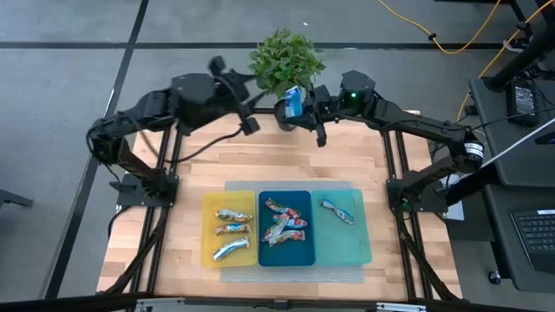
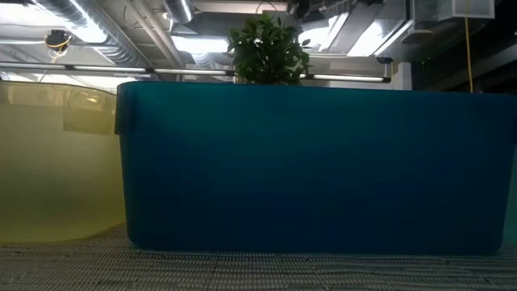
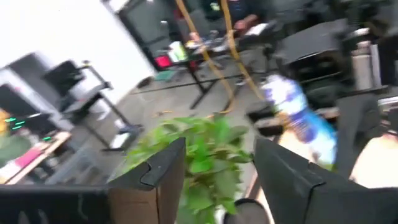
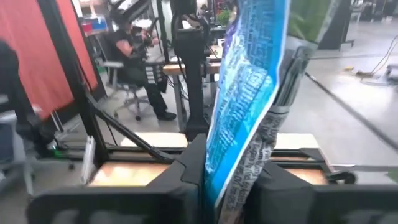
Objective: Pick and place Granola Bars by type
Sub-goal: Put the blue granola bar into the light blue bin
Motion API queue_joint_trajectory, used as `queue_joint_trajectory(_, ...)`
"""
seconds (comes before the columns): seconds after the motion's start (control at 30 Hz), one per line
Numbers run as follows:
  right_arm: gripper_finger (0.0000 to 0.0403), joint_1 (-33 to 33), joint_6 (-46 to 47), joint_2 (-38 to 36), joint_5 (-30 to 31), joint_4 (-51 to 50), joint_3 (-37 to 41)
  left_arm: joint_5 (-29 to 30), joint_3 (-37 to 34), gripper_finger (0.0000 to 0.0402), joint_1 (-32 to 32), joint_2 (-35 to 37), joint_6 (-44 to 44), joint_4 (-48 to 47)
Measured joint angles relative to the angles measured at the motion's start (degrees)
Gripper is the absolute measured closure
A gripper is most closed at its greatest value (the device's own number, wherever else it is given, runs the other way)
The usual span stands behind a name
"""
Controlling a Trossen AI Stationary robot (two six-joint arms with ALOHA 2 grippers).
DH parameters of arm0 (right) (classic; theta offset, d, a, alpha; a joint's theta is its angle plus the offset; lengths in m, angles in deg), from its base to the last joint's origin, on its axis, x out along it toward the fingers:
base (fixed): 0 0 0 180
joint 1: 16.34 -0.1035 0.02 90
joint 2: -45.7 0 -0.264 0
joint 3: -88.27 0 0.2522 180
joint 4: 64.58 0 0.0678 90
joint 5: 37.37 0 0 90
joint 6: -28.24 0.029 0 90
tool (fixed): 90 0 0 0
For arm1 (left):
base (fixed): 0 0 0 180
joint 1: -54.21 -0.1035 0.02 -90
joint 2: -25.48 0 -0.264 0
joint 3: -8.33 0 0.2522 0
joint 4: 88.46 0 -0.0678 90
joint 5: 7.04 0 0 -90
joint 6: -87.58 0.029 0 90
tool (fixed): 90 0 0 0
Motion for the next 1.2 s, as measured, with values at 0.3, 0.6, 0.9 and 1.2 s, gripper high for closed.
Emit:
queue_joint_trajectory(0.3, 0.0348, 0.1, -14.5, -10.8, 0.2, -18.0, 0.0, 6.4, 0.0, 0.0207, 3.3, 5.6, -5.9, -4.2)
queue_joint_trajectory(0.6, 0.0358, -1.7, -15.9, -22.5, 2.1, -38.5, 0.0, 6.4, 0.0, 0.0208, 2.3, 5.4, -7.6, -9.3)
queue_joint_trajectory(0.9, 0.035, -6.9, -11.8, -26.7, 8.1, -46.0, 0.0, 6.2, 0.0, 0.0206, -0.1, 4.9, -5.6, -9.3)
queue_joint_trajectory(1.2, 0.0357, -20.3, 3.4, -24.4, 19.0, -66.0, 0.5, 5.0, 0.0, 0.0206, -0.3, 4.9, -6.0, -10.8)
